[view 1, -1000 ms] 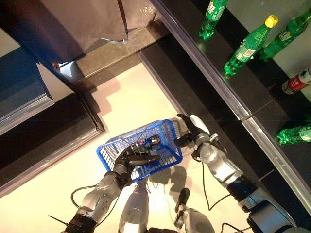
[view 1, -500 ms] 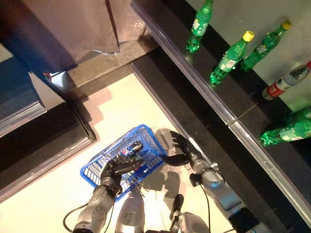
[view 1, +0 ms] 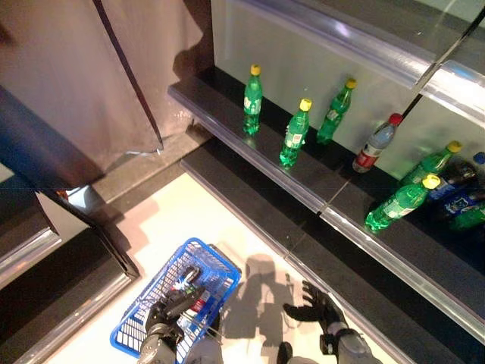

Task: Pick up the drink and place into the basket.

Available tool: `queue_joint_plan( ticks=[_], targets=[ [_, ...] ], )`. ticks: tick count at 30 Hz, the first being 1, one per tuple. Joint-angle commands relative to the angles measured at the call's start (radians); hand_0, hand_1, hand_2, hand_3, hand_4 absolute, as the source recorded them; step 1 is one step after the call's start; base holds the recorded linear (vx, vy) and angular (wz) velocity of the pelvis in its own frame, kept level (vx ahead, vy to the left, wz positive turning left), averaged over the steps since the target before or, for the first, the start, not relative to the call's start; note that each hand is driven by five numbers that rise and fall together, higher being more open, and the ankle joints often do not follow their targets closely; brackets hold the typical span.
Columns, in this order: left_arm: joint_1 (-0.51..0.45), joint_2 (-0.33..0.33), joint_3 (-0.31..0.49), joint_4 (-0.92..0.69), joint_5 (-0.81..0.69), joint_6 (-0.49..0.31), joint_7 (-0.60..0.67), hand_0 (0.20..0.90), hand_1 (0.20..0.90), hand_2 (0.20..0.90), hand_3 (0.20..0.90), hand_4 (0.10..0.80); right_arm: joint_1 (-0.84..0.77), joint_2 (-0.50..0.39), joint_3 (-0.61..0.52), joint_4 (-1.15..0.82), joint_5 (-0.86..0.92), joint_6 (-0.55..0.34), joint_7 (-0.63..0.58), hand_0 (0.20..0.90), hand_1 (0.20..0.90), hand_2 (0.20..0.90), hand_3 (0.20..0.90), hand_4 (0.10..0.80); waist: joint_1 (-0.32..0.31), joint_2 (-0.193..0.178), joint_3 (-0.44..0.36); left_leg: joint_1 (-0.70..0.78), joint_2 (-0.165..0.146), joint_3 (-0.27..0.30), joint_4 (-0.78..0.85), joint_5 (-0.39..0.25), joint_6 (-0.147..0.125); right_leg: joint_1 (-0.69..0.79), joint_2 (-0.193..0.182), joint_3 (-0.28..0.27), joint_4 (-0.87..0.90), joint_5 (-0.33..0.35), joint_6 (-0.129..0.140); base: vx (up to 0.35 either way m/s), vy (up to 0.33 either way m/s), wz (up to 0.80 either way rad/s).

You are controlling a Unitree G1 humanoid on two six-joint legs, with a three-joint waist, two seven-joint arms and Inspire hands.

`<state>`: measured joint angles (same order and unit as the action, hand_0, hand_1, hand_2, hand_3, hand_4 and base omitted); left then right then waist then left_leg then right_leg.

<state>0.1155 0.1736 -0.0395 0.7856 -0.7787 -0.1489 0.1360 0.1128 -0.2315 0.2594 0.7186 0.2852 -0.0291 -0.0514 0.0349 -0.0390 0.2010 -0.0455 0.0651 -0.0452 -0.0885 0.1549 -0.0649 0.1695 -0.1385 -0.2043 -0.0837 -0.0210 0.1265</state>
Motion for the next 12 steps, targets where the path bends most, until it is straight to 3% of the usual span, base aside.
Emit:
queue_joint_plan(
  ticks=[1, 12],
  targets=[
    [0.011, 0.025, -0.006, -0.007, 0.080, -0.132, -0.053, 0.300, 0.300, 0.300, 0.200, 0.100, -0.010, -0.007, -0.011, 0.004, 0.008, -0.060, 0.000, 0.900, 0.900, 0.900, 0.900, 0.800, 0.016, 0.018, -0.083, 0.100, 0.020, 0.031, 0.001, -0.094, 0.012, -0.071, -0.025, 0.011, 0.015, 0.103, -0.030, 0.009, -0.010, -0.04],
    [-0.040, 0.001, -0.005, 0.234, 0.092, -0.098, -0.013, 0.300, 0.300, 0.300, 0.200, 0.100, -0.056, 0.036, -0.061, 0.299, 0.052, -0.083, -0.001, 0.900, 0.900, 0.900, 0.900, 0.800, 0.004, 0.024, -0.107, 0.111, 0.027, 0.047, 0.001, -0.103, 0.009, -0.064, -0.026, 0.016, 0.005, 0.105, -0.026, -0.001, -0.004, -0.03]
  ],
)
